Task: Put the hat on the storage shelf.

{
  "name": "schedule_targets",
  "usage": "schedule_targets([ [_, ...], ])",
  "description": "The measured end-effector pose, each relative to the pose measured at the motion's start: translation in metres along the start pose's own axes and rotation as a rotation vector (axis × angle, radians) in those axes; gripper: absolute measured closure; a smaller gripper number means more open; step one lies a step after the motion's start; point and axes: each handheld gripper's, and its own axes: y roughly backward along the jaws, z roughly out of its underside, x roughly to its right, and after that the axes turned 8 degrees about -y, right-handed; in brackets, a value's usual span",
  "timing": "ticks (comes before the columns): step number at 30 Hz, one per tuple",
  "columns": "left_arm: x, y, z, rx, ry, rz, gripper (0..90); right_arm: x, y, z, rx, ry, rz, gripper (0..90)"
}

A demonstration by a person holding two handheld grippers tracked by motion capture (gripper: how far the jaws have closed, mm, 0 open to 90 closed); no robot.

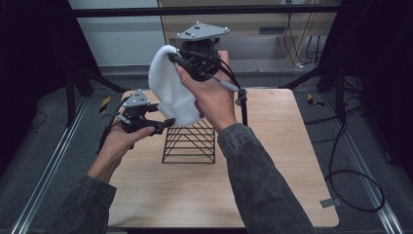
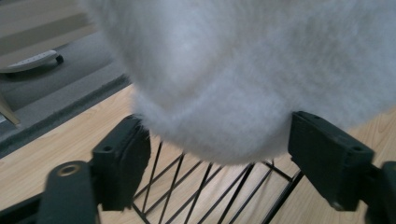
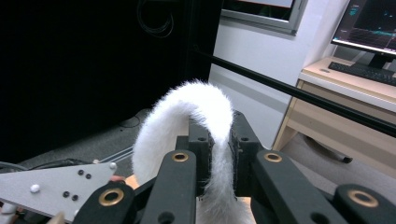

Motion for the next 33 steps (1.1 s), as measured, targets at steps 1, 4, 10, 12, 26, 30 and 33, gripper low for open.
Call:
schedule_targets([
  [1, 0.002, -0.001, 0.000, -0.003, -0.006, 0.008, 26.0, -0.001, 0.000, 0.001, 0.001, -0.002, -0.005, 82.5],
  [4, 0.005, -0.003, -0.001, -0.008, -0.014, 0.018, 35.5, -0.001, 0.000, 0.002, 0.005, -0.008, -0.018, 82.5],
  [10, 0.007, -0.007, -0.003, 0.007, -0.018, 0.011, 69.3, 0.002, 0.002, 0.004, 0.018, -0.024, -0.030, 82.5],
  [12, 0.005, -0.007, -0.004, 0.014, -0.008, 0.021, 78.6, 0.003, 0.004, 0.005, 0.018, -0.022, -0.032, 82.5],
  [26, -0.001, 0.033, -0.012, 0.047, -0.012, -0.079, 83.3, 0.034, 0.011, 0.011, -0.003, -0.053, 0.031, 82.2],
  [30, -0.003, 0.039, -0.012, 0.042, -0.014, -0.086, 83.5, 0.041, 0.009, 0.016, -0.016, -0.063, 0.042, 82.1],
  [33, 0.000, 0.042, -0.011, 0.034, -0.018, -0.080, 83.6, 0.044, 0.008, 0.022, -0.027, -0.075, 0.043, 81.9],
])
